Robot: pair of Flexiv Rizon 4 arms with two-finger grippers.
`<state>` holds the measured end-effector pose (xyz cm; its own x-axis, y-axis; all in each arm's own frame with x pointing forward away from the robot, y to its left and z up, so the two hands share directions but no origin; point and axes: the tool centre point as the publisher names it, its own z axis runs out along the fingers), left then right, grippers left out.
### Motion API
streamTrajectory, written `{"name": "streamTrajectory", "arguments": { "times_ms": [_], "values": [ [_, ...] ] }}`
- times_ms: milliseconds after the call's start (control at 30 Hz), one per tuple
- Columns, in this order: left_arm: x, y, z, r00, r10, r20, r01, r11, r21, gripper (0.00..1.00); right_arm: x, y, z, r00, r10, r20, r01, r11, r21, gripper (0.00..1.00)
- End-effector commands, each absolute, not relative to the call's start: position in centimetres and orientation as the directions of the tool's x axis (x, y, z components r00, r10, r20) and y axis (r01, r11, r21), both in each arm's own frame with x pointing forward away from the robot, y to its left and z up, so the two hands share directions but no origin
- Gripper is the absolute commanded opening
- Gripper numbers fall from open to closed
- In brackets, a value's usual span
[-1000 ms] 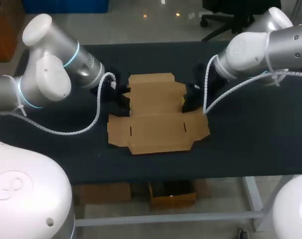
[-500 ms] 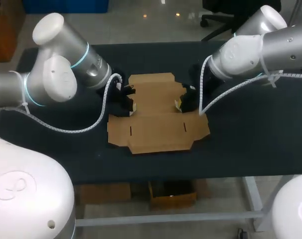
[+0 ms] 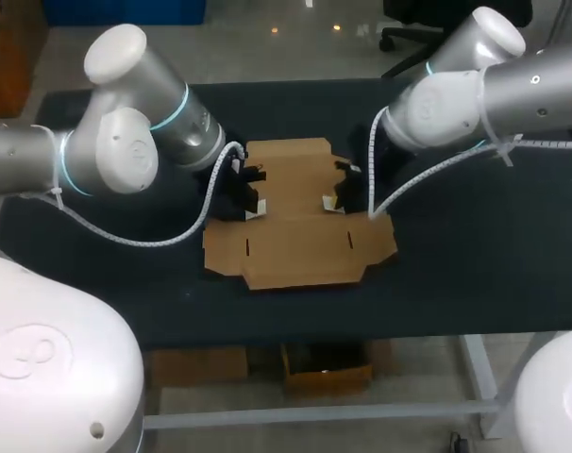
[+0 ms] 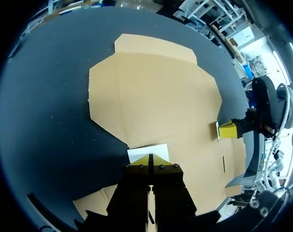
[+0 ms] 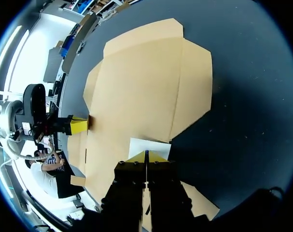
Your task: Assemble the packaging by folding the flat box into shape, placing the metal phone stand inside, and closing the box properly
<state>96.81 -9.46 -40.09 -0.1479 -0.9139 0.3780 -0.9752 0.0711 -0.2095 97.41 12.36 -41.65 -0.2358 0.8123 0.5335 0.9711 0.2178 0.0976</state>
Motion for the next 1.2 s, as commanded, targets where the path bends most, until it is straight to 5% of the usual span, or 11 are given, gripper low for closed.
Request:
{"name": "streamTrajectory", "arguments": {
  "times_ms": [33, 1200],
  "values": [
    [97.2, -10.1, -40.8, -0.133, -0.929, 0.346, -0.977, 0.065, -0.202, 0.0, 97.7, 12.8, -42.3, -0.236, 0.811, 0.536, 0.97, 0.227, 0.085, 0.0],
    [97.1, -5.7, -35.8, -0.092, -0.943, 0.319, -0.962, 0.001, -0.274, 0.0, 96.9, 6.6, -37.5, -0.15, 0.756, 0.637, 0.987, 0.077, 0.141, 0.0]
  ]
}}
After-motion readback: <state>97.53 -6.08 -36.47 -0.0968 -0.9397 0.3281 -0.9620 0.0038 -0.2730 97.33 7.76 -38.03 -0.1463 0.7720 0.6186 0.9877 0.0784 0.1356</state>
